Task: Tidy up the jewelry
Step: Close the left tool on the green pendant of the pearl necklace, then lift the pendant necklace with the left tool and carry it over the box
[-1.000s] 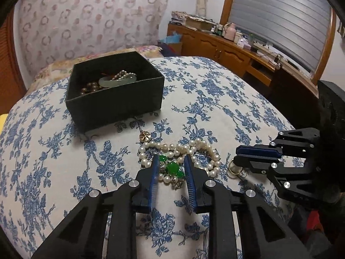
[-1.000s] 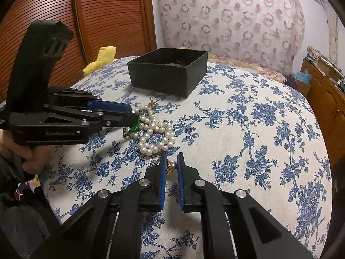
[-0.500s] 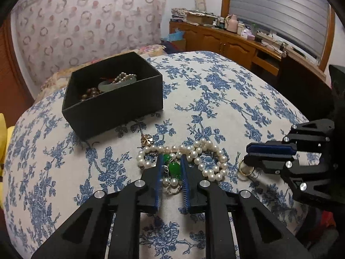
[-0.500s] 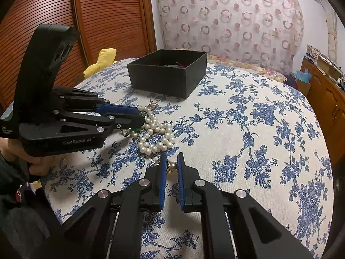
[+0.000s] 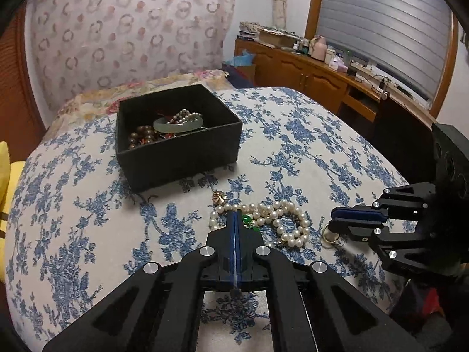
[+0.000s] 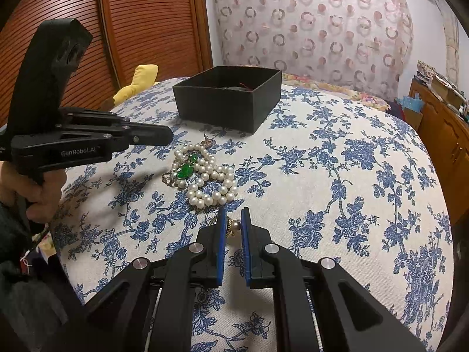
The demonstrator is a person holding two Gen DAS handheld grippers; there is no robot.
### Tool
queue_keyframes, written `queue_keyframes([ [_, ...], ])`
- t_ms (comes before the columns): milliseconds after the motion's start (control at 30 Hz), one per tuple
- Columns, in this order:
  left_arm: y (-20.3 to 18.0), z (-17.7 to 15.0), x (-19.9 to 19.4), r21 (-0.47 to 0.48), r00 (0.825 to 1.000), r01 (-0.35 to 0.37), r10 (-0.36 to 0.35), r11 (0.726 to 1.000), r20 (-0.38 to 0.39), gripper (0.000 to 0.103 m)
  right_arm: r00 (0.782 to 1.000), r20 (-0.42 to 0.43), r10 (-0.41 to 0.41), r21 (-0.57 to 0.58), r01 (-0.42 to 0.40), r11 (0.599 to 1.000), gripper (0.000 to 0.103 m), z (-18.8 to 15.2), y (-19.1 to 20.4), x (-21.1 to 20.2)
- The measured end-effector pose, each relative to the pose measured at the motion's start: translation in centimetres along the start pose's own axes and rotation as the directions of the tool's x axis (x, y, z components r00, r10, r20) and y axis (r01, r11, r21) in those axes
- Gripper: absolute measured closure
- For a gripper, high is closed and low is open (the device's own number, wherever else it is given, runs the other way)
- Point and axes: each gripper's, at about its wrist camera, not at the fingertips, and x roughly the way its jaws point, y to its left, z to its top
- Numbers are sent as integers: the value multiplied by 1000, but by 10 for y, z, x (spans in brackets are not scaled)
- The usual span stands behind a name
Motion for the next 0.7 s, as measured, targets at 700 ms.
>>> queue_keyframes([
  [700, -23, 0, 38, 108, 994, -25, 36, 994, -100, 91, 1000, 4, 6, 8, -6, 1000, 92, 0, -1, -1],
])
